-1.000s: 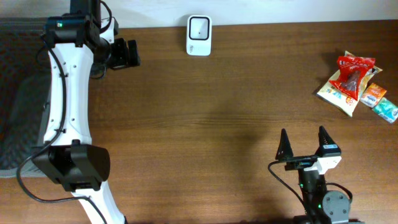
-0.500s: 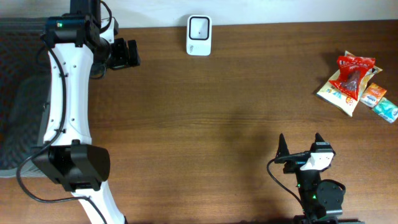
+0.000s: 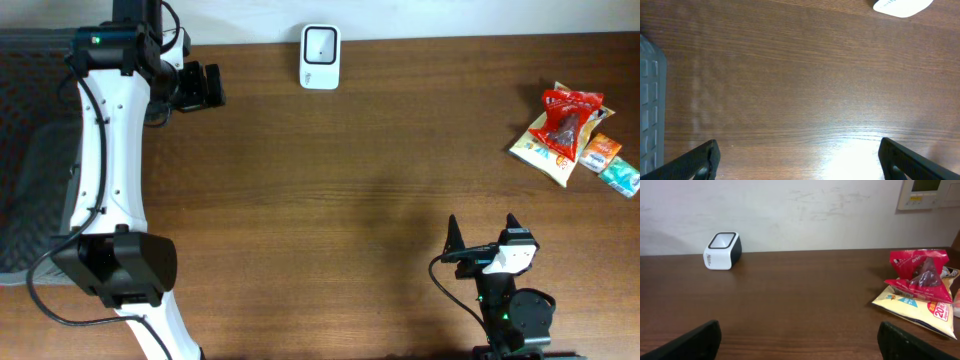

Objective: Scan the item barcode

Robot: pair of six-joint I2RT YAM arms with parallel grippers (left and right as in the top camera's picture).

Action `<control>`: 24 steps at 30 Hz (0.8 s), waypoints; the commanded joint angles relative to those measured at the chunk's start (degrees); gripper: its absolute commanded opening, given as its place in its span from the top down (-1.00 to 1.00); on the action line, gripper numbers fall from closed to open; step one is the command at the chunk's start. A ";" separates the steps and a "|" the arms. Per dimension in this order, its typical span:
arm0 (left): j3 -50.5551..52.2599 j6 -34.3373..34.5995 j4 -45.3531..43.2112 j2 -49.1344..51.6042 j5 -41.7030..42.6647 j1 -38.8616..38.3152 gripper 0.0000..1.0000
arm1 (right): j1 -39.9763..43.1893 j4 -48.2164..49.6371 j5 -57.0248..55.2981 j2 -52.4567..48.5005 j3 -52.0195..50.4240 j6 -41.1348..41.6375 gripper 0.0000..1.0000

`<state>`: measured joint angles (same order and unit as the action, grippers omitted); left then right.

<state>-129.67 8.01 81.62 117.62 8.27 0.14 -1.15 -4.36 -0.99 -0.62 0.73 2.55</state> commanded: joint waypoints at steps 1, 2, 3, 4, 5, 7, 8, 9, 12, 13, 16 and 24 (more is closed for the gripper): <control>-0.50 0.52 -0.09 -0.37 -0.44 0.42 -0.98 | 0.46 -0.35 0.33 0.44 -0.42 -0.42 -0.97; -0.50 0.52 -0.09 -0.37 -0.44 0.42 -0.98 | 0.46 -0.35 0.33 0.44 -0.42 -0.42 -0.97; -0.50 0.52 -0.09 -0.57 -0.44 0.39 -0.98 | 0.46 -0.35 0.33 0.44 -0.42 -0.42 -0.97; -0.50 0.50 -0.07 -1.07 -0.44 0.42 -0.99 | 0.48 -0.35 0.33 0.44 -0.42 -0.42 -0.97; -0.50 0.52 -0.07 -2.32 -0.44 0.42 -0.98 | 0.46 -0.35 0.33 0.44 -0.42 -0.42 -0.97; -0.50 0.50 -0.15 -6.36 -0.70 0.42 -0.98 | 0.48 -0.35 0.33 0.44 -0.42 -0.42 -0.97; -0.50 0.52 -0.44 -7.76 -1.22 0.42 -0.98 | 0.48 -0.35 0.33 0.44 -0.42 -0.42 -0.97; -0.50 0.50 -1.01 -9.14 -1.25 0.42 -0.98 | 0.48 -0.35 0.33 0.44 -0.42 -0.42 -0.97; 3.21 -0.15 -0.98 -15.80 -1.25 -0.02 -0.98 | 0.48 -0.35 0.33 0.44 -0.42 -0.42 -0.97; 5.75 -0.20 -2.69 -17.55 -1.25 -0.26 -0.98 | 0.48 -0.35 0.33 0.44 -0.42 -0.42 -0.97; 32.48 -8.68 -25.92 -34.18 5.05 -3.69 -0.99 | 0.48 -0.35 0.33 0.44 -0.42 -0.42 -0.97; 87.21 -22.53 -54.99 -88.39 6.36 -11.08 -0.98 | 0.48 -0.35 0.33 0.44 -0.42 -0.42 -0.98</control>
<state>-51.48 -10.98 27.38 44.84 13.72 -11.22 -1.10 -4.36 -0.60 -0.49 0.73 2.52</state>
